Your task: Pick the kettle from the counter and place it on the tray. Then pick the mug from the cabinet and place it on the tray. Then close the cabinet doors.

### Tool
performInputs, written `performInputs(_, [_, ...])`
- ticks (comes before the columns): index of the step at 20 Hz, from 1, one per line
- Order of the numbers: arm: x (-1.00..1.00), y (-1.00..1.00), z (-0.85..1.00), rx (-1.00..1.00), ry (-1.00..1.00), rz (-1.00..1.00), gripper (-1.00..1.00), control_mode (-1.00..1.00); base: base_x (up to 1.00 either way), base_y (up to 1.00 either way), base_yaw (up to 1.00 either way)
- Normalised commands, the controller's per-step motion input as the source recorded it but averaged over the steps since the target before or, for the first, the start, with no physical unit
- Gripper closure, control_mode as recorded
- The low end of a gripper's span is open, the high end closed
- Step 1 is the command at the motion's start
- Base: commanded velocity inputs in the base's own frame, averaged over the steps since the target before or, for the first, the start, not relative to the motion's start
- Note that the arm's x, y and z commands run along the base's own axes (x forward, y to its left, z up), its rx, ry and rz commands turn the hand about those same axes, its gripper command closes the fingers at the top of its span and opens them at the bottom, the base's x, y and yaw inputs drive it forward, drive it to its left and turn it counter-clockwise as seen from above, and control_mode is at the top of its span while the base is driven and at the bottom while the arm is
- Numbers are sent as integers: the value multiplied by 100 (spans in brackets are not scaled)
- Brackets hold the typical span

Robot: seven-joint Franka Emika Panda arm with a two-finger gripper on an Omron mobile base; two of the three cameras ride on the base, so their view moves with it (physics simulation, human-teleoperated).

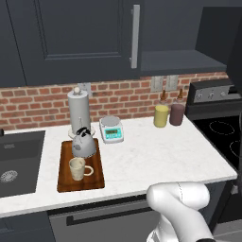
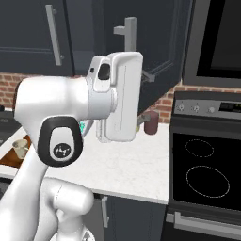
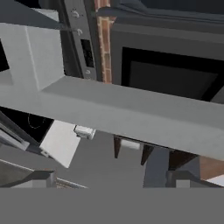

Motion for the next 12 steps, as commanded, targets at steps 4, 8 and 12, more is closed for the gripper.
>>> performInputs(4, [27, 53, -10, 0, 0, 7, -100, -100, 0, 0, 0])
performInputs(8, [29, 49, -3, 0, 0, 7, -100, -100, 0, 0, 0])
performInputs(12, [36, 38, 0, 0, 0, 7, -100, -100, 0, 0, 0])
